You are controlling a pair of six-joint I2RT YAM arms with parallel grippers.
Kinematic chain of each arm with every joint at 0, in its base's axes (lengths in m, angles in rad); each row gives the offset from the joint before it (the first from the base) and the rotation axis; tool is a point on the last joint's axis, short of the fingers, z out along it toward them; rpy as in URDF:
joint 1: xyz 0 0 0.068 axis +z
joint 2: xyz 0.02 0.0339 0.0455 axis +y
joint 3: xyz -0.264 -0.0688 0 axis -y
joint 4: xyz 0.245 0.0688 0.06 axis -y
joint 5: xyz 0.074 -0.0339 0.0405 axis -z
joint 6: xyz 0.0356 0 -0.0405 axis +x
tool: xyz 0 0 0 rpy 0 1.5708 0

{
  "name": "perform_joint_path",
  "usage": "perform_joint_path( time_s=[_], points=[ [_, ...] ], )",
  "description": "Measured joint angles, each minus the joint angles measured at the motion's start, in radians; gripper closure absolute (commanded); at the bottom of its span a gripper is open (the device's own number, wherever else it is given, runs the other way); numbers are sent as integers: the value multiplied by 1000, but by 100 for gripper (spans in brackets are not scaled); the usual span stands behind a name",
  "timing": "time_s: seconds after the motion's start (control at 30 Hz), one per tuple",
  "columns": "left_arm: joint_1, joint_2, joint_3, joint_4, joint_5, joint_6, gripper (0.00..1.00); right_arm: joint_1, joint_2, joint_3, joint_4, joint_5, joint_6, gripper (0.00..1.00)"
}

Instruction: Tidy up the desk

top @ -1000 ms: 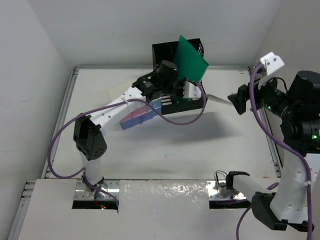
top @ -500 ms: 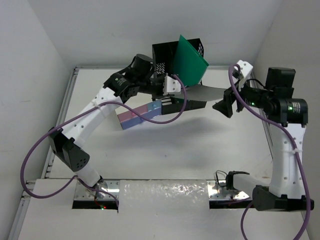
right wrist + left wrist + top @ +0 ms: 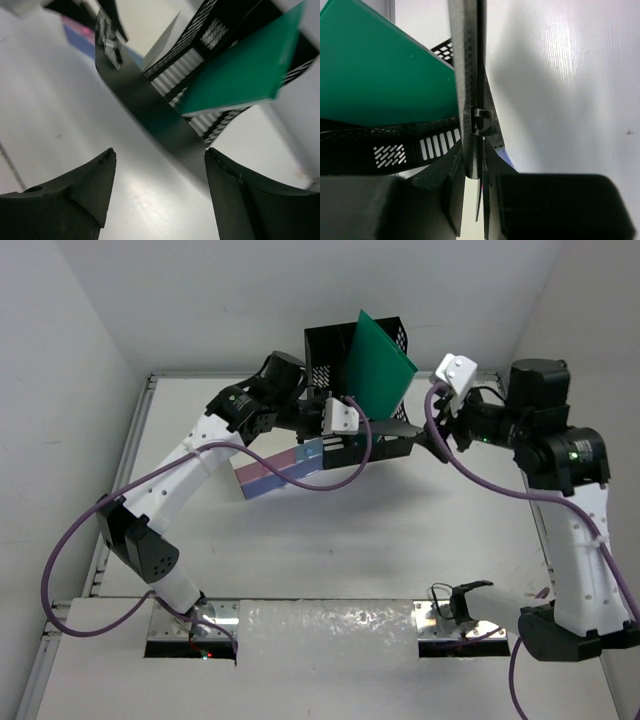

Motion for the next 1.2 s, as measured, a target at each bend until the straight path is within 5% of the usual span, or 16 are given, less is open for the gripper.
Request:
perform_joint_path(
  time_s=[0.13, 0.57, 0.6, 0.83, 0.93, 1.0, 1.07, 1.17, 1.2],
  points=[
    [0, 0, -7, -3, -2, 7, 100, 0, -13, 90, -23, 16, -37, 30],
    [0, 5, -1, 3, 32, -52, 100, 0, -38, -140, 19, -74, -61, 34],
    [0, 5, -1, 4, 40, -51, 100, 0, -57, -170, 45, -73, -57, 37],
    [0, 7, 30, -12, 68, -85, 100, 53, 17, -265, 153, -63, -26, 98],
    [21, 8, 30, -30, 47, -125, 100, 74, 44, -319, 217, -60, -8, 100],
    [23, 9, 29, -25, 25, -164, 84, 84, 13, -369, 274, -48, 27, 100],
    [15, 8, 29, 14, -4, -217, 43, 85, -47, -425, 343, -25, 81, 100],
    [5, 8, 39, 78, -90, -294, 1, 90, -138, -464, 404, -8, 175, 100],
    [4, 6, 43, 89, -125, -317, 0, 92, -161, -468, 427, 0, 203, 100]
  ],
)
